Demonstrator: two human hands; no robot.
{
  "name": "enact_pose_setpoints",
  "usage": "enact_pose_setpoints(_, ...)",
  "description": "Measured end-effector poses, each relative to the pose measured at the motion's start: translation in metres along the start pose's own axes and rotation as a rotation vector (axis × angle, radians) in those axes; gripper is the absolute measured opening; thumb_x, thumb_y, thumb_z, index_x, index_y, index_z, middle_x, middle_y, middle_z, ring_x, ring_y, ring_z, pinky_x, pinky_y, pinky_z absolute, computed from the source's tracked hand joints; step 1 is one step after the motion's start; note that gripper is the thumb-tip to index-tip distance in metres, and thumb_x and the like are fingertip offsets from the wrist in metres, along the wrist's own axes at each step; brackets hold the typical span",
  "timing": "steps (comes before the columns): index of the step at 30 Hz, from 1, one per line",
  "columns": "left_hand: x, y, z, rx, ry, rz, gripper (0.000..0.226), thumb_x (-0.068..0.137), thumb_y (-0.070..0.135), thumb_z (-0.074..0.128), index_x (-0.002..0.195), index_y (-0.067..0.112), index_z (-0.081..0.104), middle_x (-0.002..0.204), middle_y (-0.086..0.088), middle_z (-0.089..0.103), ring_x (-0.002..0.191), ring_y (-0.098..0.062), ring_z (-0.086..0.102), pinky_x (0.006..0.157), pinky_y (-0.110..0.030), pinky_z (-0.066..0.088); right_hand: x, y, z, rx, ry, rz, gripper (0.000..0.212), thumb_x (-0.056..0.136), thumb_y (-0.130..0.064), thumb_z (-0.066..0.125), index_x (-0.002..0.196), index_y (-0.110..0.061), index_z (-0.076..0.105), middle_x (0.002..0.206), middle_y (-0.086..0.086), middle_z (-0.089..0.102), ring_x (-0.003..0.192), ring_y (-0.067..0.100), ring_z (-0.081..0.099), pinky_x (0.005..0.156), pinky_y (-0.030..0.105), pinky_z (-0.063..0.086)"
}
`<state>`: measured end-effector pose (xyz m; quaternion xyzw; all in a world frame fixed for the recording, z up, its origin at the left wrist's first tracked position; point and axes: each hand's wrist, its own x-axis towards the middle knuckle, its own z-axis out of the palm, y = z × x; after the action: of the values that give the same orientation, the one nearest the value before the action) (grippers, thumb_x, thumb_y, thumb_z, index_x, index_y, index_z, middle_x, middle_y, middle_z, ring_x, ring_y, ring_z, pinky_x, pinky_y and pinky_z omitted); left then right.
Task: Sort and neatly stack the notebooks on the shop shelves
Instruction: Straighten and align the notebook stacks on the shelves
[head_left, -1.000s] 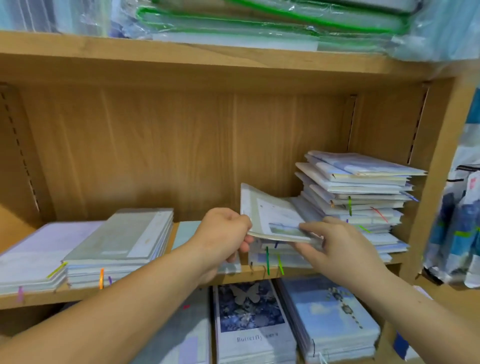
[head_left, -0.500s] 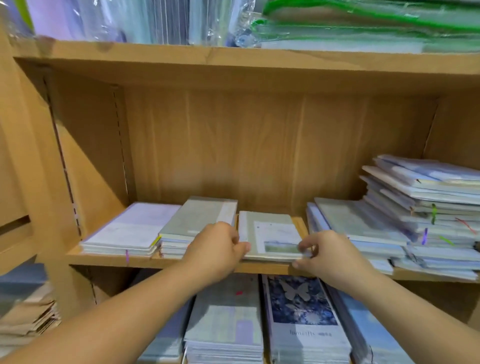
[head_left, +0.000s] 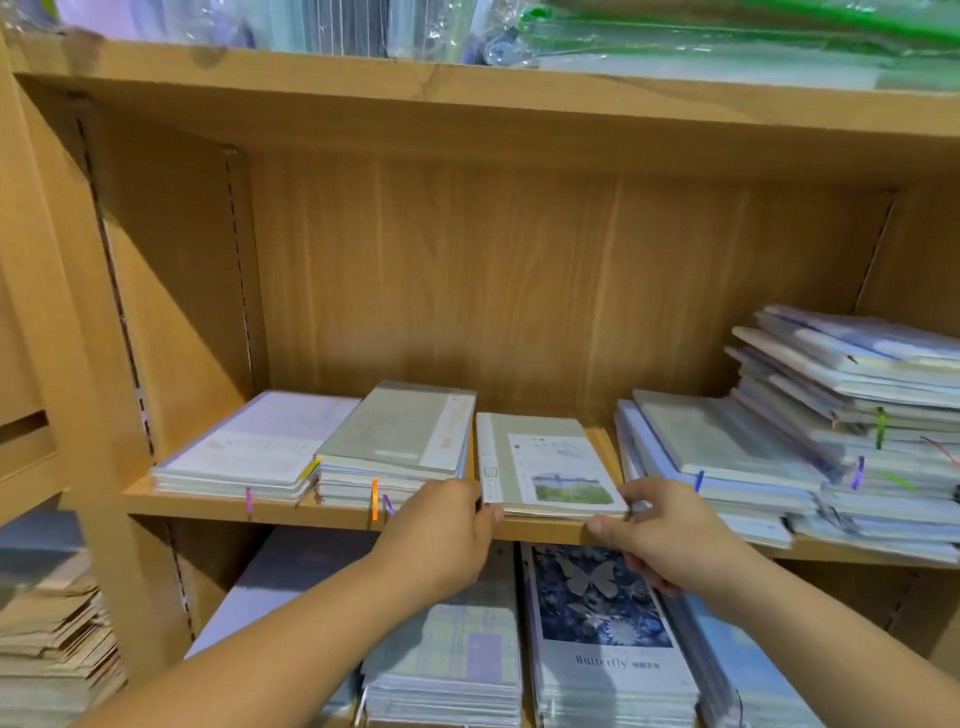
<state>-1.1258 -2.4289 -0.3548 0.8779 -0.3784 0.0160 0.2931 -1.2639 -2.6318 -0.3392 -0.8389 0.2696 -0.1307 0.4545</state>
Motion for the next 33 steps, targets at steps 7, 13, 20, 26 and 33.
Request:
enact_pose_setpoints(7,-0.002,-0.003,0.003,-0.001,0.065,0.015,0.032,0.103,0.040,0.053,0.082,0.017,0.058,0.069,-0.002,0.065,0.067,-0.020,0.064,0.060,-0.035,0.049,0.002,0.003,-0.002,0.047,0.026,-0.023,0.037,0.082,-0.029,0.086,0.100,-0.023,0.054,0.053,0.008,0.061,0.041,0.019,0.048,0.041,0.026,0.036)
enact_pose_setpoints(13,-0.005,-0.006,-0.003,0.135,0.153,0.063,0.040,0.098,0.047,0.058,0.067,0.022,0.054,0.062,0.004,0.054,0.064,-0.015,0.055,0.052,-0.030,0.040,0.007,0.001,-0.006,-0.072,0.017,-0.057,0.042,0.078,-0.036,0.090,0.101,-0.013,0.063,0.051,0.010,0.064,0.036,0.020,0.048,0.037,0.023,0.036)
enact_pose_setpoints(20,-0.011,-0.012,-0.002,0.167,0.128,0.127,0.028,0.100,0.041,0.057,0.076,0.027,0.056,0.067,0.011,0.051,0.069,-0.012,0.049,0.054,-0.030,0.033,0.015,0.009,-0.009,-0.117,0.042,-0.077,0.049,0.071,-0.045,0.092,0.098,-0.015,0.065,0.051,0.010,0.064,0.039,0.025,0.052,0.043,0.028,0.042)
enact_pose_setpoints(26,-0.014,-0.011,0.000,0.220,0.242,0.149,0.027,0.098,0.050,0.055,0.085,0.027,0.063,0.066,0.010,0.053,0.068,-0.014,0.054,0.054,-0.031,0.033,0.016,0.015,-0.011,-0.121,0.063,-0.064,0.051,0.067,-0.045,0.094,0.099,-0.022,0.062,0.053,0.012,0.067,0.039,0.024,0.056,0.041,0.026,0.044)
enact_pose_setpoints(33,-0.007,-0.004,-0.001,0.442,0.185,0.127,0.027,0.104,0.048,0.047,0.098,0.025,0.060,0.096,0.000,0.067,0.090,-0.025,0.065,0.064,-0.031,0.037,0.012,0.007,-0.011,-0.265,0.087,-0.093,0.049,0.069,-0.055,0.089,0.096,-0.023,0.065,0.051,0.006,0.067,0.037,0.020,0.059,0.043,0.029,0.046)
